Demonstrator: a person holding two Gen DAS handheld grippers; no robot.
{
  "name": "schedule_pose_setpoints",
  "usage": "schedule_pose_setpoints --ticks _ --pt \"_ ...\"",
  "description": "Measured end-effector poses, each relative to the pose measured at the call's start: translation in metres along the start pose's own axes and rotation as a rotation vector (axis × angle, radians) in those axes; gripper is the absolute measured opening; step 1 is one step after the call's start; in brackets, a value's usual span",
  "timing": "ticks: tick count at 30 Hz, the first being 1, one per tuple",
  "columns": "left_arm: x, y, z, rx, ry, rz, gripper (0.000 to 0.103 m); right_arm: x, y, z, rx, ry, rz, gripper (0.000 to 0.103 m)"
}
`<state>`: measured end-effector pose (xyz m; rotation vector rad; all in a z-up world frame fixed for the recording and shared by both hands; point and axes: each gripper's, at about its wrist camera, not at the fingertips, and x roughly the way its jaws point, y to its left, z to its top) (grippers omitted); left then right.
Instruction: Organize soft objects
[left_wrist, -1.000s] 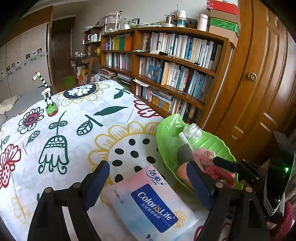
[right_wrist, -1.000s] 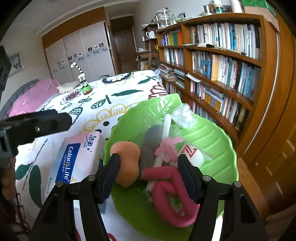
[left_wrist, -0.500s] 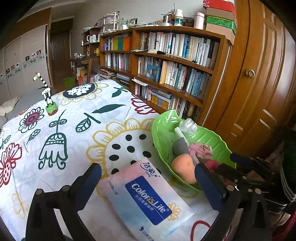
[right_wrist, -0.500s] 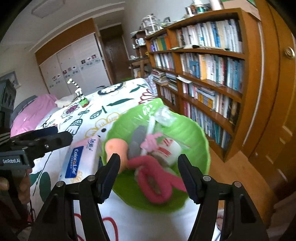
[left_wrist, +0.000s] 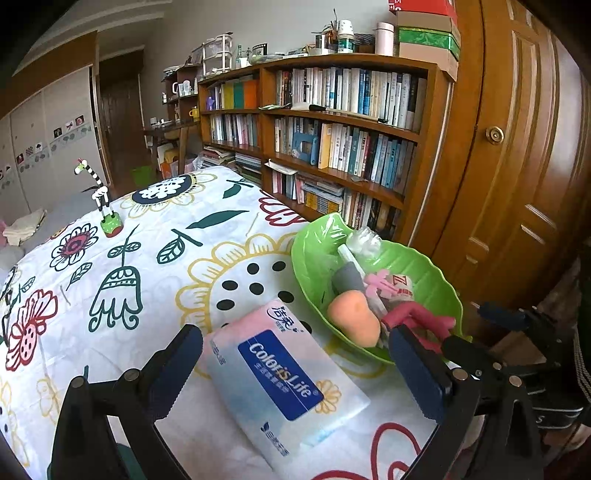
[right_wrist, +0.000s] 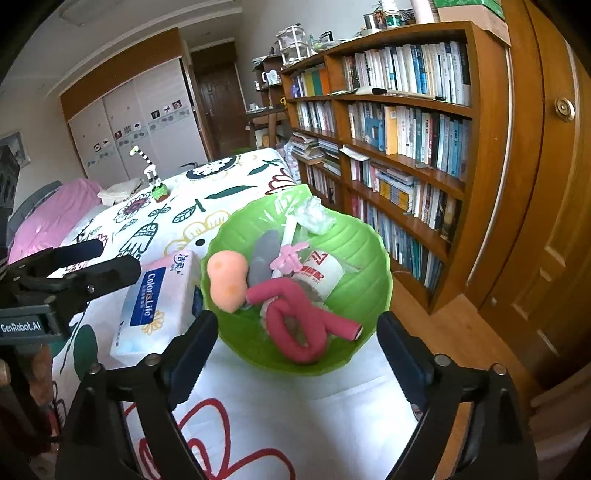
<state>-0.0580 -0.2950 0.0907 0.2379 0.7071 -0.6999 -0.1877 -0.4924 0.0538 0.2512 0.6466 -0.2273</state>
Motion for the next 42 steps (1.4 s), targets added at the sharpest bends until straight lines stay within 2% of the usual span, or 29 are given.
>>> schedule_pose_setpoints --ticks 8,18,24,32,42 --pt "-0.011 -0.007 -0.005 0.020 -0.023 0.041 0.103 -0.014 0.007 -0.002 -0.017 -0.044 -0.048 0.103" --pt "-0.015 -0.017 -0.010 0.079 -0.047 0.165 0.103 -0.023 0.015 -0.001 -0.064 -0.102 -0.108 0.103" --pt "-0.017 -0.020 -0.011 0.094 -0.052 0.170 0.103 -0.025 0.016 -0.001 -0.094 -0.147 -0.161 0.103" --pt "-0.014 -0.023 -0.009 0.109 -0.053 0.218 0.103 -0.018 0.015 -0.002 -0.110 -0.117 -0.177 0.103" --pt "-0.004 -0.029 -0.007 0.138 -0.024 0.225 0.103 -0.013 0.014 -0.004 -0.107 -0.106 -0.183 0.103"
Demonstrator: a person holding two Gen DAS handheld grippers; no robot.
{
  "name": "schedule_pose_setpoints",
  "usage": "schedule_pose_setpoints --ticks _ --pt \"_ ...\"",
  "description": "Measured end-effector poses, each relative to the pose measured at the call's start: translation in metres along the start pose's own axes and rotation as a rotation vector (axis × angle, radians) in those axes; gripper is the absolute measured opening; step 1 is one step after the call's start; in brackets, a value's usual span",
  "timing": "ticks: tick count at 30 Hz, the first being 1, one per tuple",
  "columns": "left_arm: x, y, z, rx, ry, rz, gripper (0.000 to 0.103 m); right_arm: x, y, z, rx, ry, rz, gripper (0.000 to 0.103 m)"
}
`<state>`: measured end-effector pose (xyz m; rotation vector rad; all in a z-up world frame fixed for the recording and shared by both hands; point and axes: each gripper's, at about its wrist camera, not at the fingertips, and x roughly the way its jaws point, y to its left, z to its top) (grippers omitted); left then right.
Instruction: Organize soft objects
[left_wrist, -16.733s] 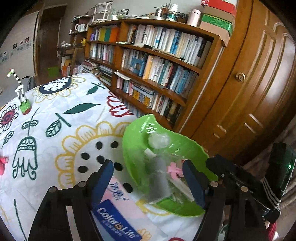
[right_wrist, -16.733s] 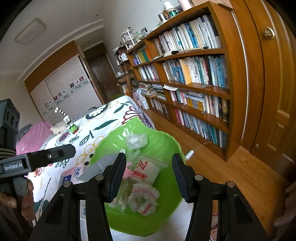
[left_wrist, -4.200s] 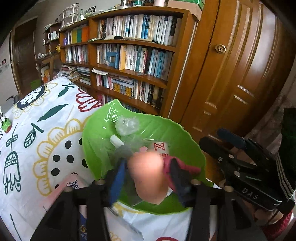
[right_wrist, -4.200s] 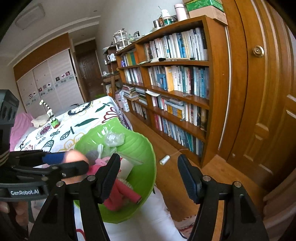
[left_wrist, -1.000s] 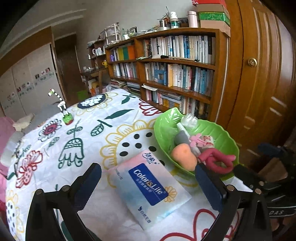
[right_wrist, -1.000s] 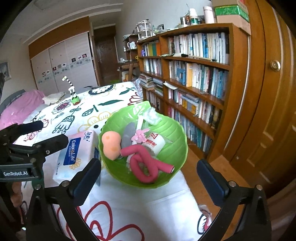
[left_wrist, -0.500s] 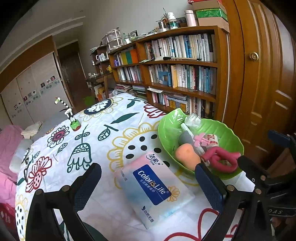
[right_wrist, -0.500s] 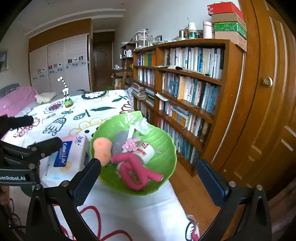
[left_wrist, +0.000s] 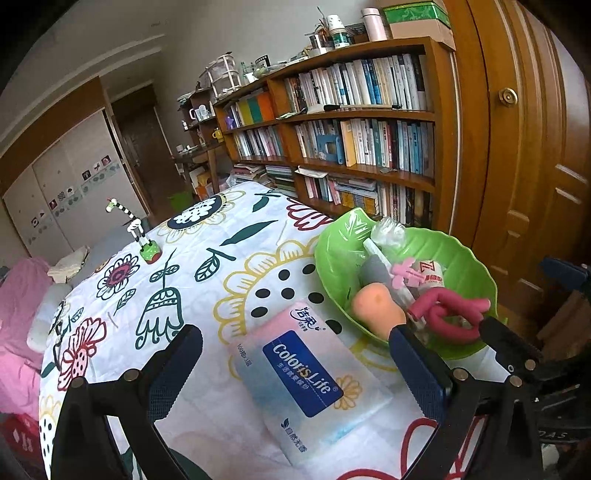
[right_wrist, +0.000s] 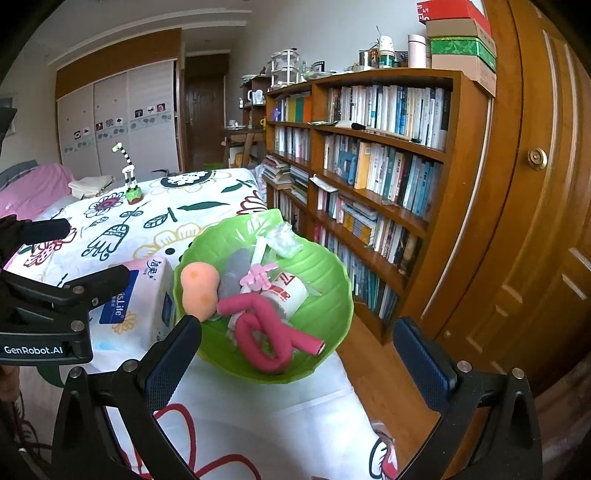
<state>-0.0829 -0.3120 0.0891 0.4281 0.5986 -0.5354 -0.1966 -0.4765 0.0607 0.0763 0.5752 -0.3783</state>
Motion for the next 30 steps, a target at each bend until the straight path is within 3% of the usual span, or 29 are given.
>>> schedule_pose_setpoints --ticks 30 --pt "0.012 -0.010 0.002 0.044 0.010 -0.014 0.103 0.002 -0.002 0.000 -0.001 0.005 0.001 0.103"
